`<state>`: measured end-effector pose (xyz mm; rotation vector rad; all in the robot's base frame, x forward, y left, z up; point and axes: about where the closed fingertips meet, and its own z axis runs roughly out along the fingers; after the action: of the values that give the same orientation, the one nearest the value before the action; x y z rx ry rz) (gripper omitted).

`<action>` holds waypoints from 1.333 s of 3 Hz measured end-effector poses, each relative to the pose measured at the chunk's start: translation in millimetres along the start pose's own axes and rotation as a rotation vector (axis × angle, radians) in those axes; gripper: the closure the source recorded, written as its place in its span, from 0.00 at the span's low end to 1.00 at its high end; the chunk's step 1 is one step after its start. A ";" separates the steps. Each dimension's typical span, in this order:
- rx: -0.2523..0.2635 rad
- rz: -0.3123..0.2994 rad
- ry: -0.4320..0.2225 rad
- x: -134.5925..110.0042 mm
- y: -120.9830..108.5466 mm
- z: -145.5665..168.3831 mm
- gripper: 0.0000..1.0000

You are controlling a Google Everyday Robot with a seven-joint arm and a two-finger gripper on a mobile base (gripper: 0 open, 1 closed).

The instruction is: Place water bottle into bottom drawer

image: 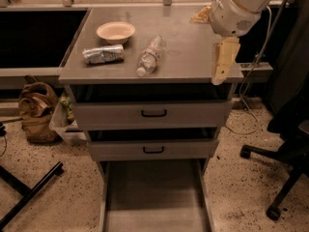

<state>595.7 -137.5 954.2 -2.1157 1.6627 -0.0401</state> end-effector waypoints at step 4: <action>-0.117 -0.331 -0.051 -61.1 -103.6 122.2 0.00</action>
Offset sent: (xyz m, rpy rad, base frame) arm 0.0961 0.0915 -0.0610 -0.0603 0.0323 0.3115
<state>709.5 -22.9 896.6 -2.4381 1.2999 0.0090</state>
